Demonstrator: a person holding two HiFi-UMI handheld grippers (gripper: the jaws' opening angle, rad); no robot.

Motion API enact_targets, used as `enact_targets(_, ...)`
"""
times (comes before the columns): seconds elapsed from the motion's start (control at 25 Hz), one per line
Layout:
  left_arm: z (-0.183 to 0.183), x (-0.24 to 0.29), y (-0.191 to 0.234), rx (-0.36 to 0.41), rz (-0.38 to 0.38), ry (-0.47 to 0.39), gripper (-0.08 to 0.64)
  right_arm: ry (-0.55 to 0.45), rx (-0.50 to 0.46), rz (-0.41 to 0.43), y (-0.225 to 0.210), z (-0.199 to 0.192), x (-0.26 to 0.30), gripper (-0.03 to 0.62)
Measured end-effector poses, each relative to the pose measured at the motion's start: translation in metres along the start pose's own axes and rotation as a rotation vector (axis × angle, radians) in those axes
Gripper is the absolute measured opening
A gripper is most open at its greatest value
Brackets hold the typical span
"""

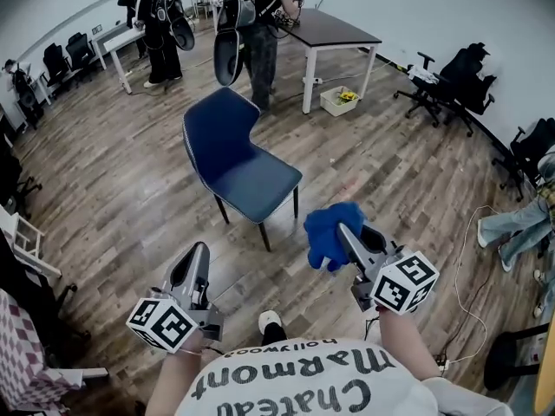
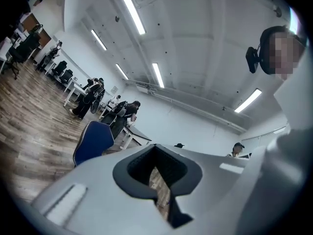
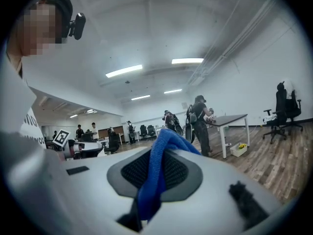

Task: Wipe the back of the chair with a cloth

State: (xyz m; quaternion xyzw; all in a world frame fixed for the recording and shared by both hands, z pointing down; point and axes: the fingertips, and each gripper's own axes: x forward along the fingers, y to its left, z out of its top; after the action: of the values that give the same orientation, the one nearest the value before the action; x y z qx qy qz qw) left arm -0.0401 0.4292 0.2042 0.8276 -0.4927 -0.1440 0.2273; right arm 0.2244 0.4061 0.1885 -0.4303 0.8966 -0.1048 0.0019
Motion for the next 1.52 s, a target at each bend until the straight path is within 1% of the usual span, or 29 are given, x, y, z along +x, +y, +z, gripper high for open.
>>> enact_targets(0.24,0.043,0.051,0.041,0.037,-0.019,-0.003,0.009,-0.032,-0.009,-0.032,-0.022,0.028,0.054,0.058)
enact_targets(0.4,0.056,0.074,0.061,0.035,-0.019,-0.009,0.009,-0.03,-0.013,-0.038,-0.031,0.035,0.077,0.058)
enact_targets(0.52,0.055,0.084,0.07,0.026,-0.024,-0.001,0.008,-0.021,-0.012,-0.041,-0.036,0.033,0.09,0.058)
enact_targets(0.72,0.051,0.086,0.072,0.032,-0.022,-0.002,0.009,-0.006,-0.015,-0.011,-0.043,0.029,0.11,0.058)
enact_targets(0.92,0.05,0.077,0.084,0.05,0.008,0.001,0.009,-0.017,-0.02,0.026,-0.036,0.026,0.131,0.058)
enact_targets(1.12,0.055,0.077,0.098,0.012,0.039,-0.022,0.009,-0.003,0.0,0.047,-0.035,0.022,0.145,0.058)
enact_targets(1.32,0.057,0.079,0.101,0.036,0.04,-0.029,0.009,0.004,-0.001,0.065,-0.034,0.018,0.16,0.058)
enact_targets(1.52,0.053,0.09,0.109,0.045,0.051,-0.027,0.009,0.022,-0.03,0.098,-0.039,0.016,0.181,0.058)
